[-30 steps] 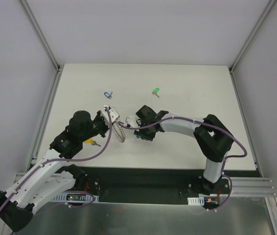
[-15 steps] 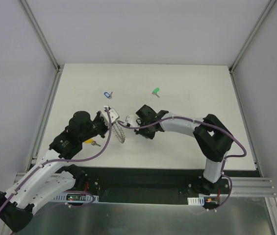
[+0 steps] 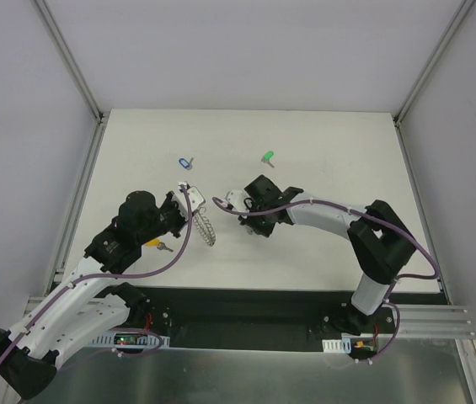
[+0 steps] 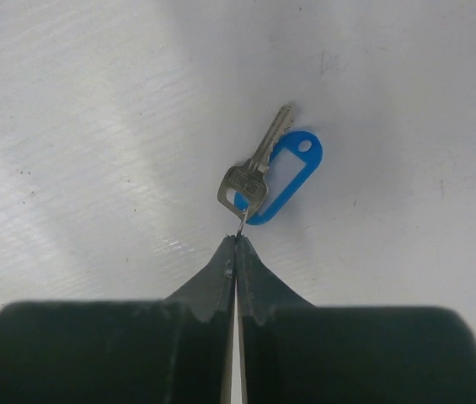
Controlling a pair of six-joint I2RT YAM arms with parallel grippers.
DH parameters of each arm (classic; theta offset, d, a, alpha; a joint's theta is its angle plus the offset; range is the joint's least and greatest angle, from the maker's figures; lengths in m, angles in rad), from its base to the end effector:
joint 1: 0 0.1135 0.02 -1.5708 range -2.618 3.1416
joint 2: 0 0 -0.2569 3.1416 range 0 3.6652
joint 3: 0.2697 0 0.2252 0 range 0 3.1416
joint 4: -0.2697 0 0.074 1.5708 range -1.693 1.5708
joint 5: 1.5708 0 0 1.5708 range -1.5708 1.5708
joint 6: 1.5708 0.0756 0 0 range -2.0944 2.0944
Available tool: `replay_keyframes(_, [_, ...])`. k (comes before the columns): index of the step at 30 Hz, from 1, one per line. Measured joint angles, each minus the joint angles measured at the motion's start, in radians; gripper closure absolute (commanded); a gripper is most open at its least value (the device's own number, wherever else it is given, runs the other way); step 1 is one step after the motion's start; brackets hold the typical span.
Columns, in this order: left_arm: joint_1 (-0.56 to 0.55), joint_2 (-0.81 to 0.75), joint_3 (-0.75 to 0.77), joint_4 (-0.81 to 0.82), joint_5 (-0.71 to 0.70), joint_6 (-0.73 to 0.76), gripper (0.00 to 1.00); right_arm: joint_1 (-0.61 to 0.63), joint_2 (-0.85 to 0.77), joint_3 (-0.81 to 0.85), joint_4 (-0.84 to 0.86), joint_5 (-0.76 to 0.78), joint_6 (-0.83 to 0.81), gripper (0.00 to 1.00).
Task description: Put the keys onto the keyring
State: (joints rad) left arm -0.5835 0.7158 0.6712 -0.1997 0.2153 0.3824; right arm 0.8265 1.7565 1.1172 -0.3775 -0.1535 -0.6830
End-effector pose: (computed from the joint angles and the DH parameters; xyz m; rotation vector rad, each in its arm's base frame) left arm 0.1489 -0.1177 0.2966 0.9790 1.5369 -0.3377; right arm 0.2324 0.2694 0.1582 -1.8149 1.8471 0.2513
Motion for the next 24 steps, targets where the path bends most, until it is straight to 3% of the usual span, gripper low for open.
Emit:
replay_keyframes(9, [0.0, 0.0, 0.0, 0.0, 0.0, 0.0, 1.0, -0.013, -0.046, -0.036, 0.034, -0.015, 0.08, 0.99])
replay_keyframes(15, [0.0, -0.001, 0.0, -0.001, 0.031, 0.0, 1.0, -0.017, -0.168, -0.06, 0.039, -0.022, 0.096, 0.99])
replay_keyframes(24, [0.0, 0.034, 0.051, -0.034, 0.27, 0.043, 1.0, -0.05, -0.405, -0.024, -0.014, -0.121, 0.058, 0.99])
